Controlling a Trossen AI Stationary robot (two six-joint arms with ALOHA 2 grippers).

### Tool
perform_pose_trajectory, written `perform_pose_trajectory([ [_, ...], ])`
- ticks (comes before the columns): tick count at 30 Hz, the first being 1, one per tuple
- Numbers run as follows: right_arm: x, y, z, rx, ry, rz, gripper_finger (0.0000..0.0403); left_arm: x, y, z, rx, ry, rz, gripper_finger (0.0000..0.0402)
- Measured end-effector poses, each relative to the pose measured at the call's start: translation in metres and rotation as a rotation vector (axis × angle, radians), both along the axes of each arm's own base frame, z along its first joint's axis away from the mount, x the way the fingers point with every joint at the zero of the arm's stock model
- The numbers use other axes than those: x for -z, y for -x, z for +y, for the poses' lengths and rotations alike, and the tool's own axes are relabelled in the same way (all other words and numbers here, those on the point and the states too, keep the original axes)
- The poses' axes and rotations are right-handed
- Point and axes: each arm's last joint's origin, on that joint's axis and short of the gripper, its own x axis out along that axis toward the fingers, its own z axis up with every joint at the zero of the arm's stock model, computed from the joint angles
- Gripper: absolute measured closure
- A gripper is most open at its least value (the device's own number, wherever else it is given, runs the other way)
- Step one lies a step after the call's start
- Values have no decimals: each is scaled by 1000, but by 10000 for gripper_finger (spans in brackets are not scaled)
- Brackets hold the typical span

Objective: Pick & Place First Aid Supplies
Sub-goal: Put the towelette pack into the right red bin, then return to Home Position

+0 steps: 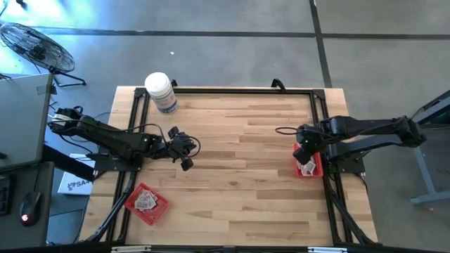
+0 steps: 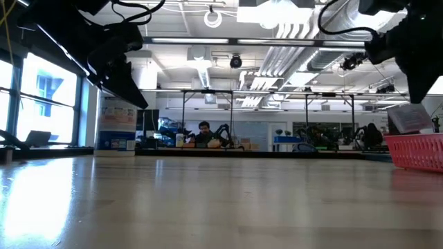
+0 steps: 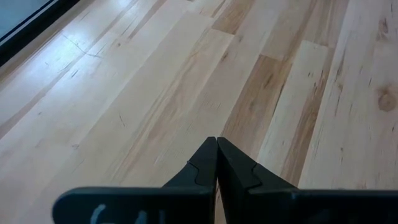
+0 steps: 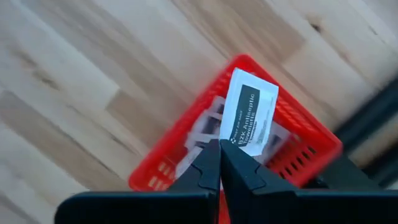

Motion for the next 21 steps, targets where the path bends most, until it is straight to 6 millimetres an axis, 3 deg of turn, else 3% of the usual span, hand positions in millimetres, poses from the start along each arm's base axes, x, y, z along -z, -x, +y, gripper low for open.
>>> perform_pose_trajectory([
  [4, 2, 5, 0, 69, 0, 46, 402, 0, 0, 0, 0, 0, 0, 401],
  [8, 20, 8, 2, 54, -78, 102, 402, 0, 0, 0, 1, 1, 0, 401],
  [16, 24, 3, 1, 63, -41, 106, 397, 0, 0, -1, 15, 14, -1, 401],
  [21, 24, 5, 1, 38, -39, 119, 373, 0, 0, -1, 15, 13, -1, 401],
])
